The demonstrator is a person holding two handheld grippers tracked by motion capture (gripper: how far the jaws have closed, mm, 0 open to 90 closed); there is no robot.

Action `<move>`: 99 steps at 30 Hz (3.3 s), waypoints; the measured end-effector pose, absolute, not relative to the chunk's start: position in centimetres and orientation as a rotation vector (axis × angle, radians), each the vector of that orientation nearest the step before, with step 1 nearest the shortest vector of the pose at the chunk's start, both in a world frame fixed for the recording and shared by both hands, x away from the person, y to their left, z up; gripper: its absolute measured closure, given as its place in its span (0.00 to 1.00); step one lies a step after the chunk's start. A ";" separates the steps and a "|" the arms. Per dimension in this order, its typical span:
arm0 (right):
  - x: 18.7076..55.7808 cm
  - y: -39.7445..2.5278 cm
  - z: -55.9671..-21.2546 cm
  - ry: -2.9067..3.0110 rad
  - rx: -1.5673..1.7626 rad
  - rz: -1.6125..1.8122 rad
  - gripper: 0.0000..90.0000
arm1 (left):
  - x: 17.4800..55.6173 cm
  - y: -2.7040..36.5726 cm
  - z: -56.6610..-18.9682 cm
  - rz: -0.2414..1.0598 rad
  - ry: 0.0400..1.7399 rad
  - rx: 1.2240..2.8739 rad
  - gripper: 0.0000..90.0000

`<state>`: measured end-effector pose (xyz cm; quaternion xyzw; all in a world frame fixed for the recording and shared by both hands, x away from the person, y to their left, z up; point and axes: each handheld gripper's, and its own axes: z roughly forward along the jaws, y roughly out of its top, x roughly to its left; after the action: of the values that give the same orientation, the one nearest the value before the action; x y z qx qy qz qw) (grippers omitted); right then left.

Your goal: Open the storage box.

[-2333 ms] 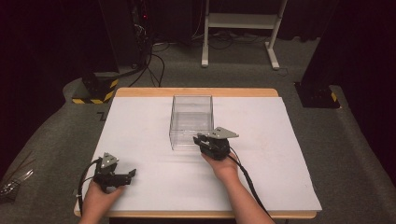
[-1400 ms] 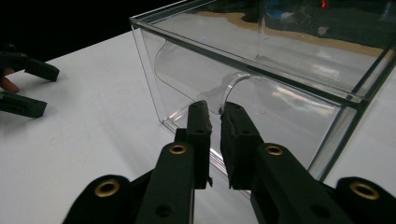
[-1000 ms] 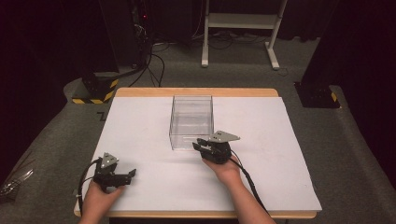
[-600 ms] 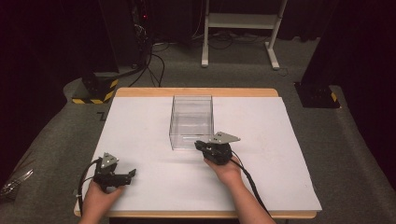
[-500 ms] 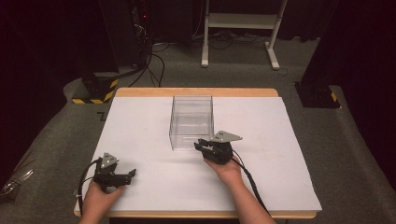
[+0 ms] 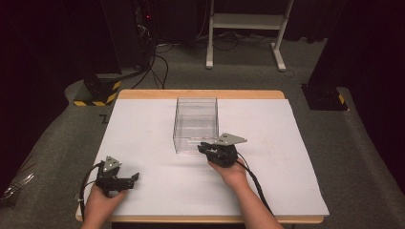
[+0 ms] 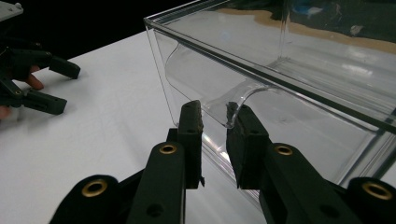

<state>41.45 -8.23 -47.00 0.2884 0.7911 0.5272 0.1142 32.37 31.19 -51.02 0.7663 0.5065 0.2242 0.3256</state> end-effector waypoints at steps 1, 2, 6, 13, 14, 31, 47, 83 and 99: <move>41.4 -8.2 -47.0 2.319 0.844 1.544 0.85 | 32.4 31.2 -51.0 0.588 1.327 2.009 0.08; 41.3 -8.3 -47.0 2.319 0.845 1.547 0.85 | 32.4 31.2 -51.0 0.588 1.328 2.006 0.08; 41.0 -8.4 -47.0 2.323 0.839 1.553 0.86 | 32.4 31.2 -51.0 0.588 1.327 2.008 0.08; 40.0 -8.6 -47.1 2.332 0.822 1.560 0.86 | 32.4 31.2 -51.0 0.588 1.329 2.007 0.08; 39.8 -8.6 -47.1 2.331 0.820 1.564 0.86 | 32.4 31.2 -51.0 0.589 1.328 2.007 0.08; 36.9 -9.1 -47.1 2.352 0.784 1.574 0.88 | 32.4 31.2 -51.0 0.588 1.328 2.009 0.08; 34.2 -9.5 -47.1 2.373 0.747 1.584 0.89 | 32.4 31.2 -51.0 0.589 1.328 2.007 0.08; 29.1 -10.8 -47.3 2.444 0.684 1.579 0.89 | 32.4 31.1 -51.0 0.592 1.329 2.007 0.08; 28.6 -11.8 -47.0 2.389 0.664 1.584 0.80 | 32.4 31.2 -51.0 0.589 1.330 2.006 0.08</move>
<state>28.58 -11.81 -46.95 0.2245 0.8080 0.5356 0.0995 32.36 31.16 -51.03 0.7655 0.5073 0.2249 0.3257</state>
